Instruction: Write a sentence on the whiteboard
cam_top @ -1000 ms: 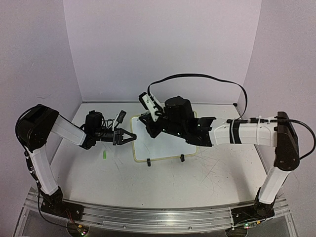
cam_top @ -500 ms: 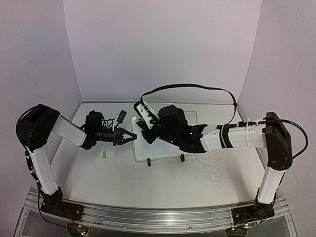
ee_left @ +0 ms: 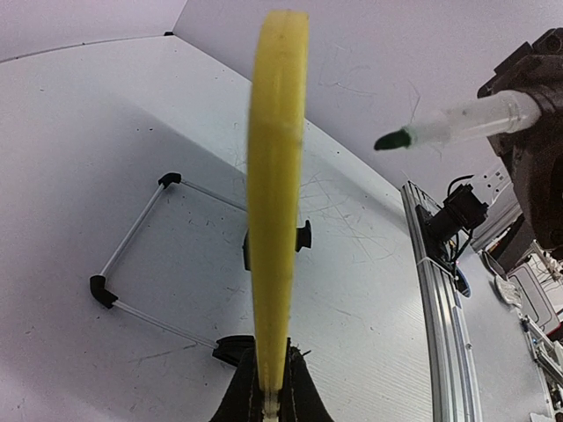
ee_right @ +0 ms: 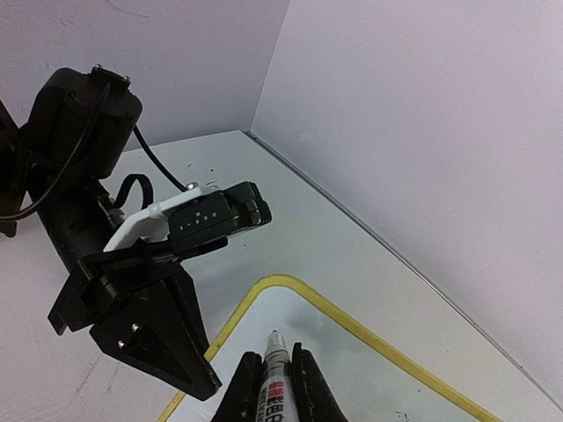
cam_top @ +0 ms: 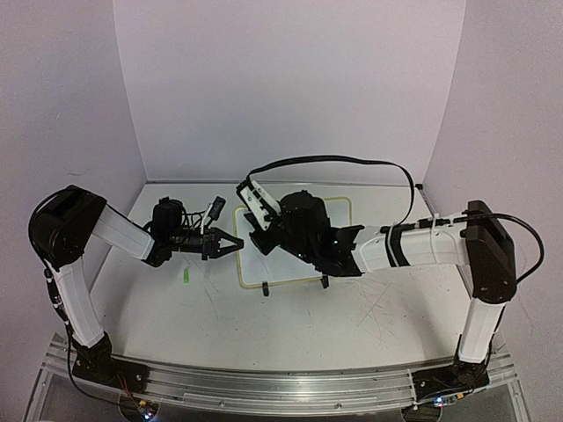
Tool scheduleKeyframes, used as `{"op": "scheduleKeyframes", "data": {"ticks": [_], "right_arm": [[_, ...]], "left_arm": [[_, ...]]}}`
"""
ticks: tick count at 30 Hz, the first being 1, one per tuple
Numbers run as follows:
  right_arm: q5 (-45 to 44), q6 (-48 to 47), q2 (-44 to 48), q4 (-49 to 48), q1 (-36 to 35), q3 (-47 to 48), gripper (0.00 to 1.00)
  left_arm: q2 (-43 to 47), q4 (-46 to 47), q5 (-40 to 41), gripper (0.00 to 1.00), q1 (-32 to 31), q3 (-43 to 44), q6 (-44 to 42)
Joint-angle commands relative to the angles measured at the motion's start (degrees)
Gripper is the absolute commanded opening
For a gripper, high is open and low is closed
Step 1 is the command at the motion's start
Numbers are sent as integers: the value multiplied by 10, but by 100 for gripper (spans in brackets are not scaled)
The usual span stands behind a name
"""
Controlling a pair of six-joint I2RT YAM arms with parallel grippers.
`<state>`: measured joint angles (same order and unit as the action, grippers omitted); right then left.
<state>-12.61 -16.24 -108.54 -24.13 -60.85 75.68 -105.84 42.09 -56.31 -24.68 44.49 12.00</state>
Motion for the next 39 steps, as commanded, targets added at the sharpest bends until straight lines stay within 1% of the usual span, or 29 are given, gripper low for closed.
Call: {"op": "scheduleKeyframes", "data": {"ticks": [1, 39], "right_arm": [[-21, -2, -12, -22, -3, 26, 0], [-37, 3, -36, -16, -3, 46, 0]], "left_arm": [[9, 10, 32, 0, 0, -6, -15], [10, 10, 26, 0, 0, -5, -11]]}}
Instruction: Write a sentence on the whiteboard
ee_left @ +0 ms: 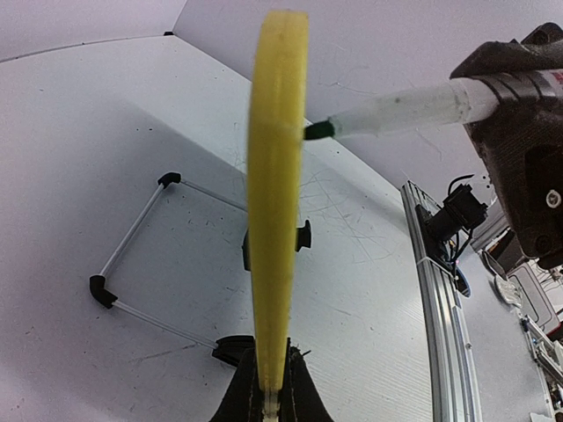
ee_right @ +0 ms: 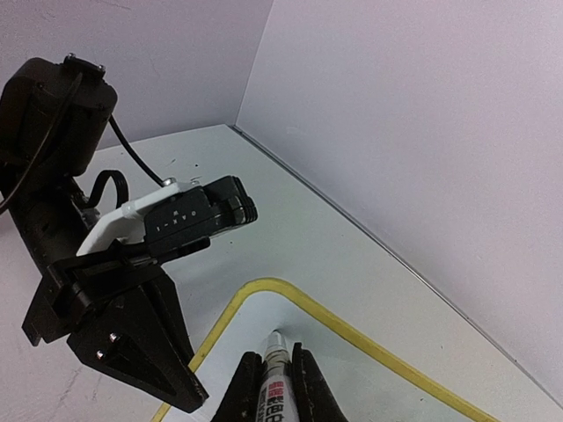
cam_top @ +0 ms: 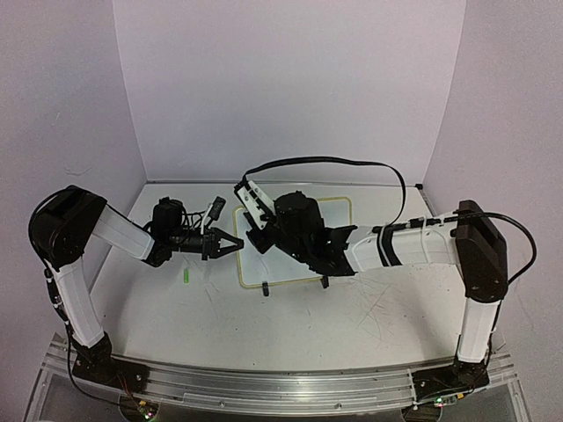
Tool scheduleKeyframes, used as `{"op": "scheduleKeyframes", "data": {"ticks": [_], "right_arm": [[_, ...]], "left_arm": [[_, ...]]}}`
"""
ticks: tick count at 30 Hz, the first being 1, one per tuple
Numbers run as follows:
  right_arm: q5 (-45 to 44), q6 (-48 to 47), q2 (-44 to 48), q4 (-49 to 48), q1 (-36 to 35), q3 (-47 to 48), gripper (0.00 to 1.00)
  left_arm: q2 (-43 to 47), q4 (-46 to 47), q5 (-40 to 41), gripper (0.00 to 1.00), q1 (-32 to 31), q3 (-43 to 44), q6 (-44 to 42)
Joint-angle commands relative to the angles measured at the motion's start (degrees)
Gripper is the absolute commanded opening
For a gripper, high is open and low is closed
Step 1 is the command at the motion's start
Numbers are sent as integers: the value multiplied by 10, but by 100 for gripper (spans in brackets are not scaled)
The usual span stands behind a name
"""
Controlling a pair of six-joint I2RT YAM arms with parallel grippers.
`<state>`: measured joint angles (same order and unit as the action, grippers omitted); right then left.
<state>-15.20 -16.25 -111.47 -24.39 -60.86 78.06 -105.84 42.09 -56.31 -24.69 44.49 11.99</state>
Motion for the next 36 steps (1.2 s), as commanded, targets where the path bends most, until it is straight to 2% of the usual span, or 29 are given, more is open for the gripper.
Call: {"op": "scheduleKeyframes", "data": {"ticks": [1, 36], "right_arm": [[-11, 3, -7, -13, -2, 22, 0], [-9, 29, -3, 4, -4, 1, 0]], "left_arm": [[10, 10, 26, 0, 0, -5, -11], [13, 10, 26, 0, 1, -5, -11]]}}
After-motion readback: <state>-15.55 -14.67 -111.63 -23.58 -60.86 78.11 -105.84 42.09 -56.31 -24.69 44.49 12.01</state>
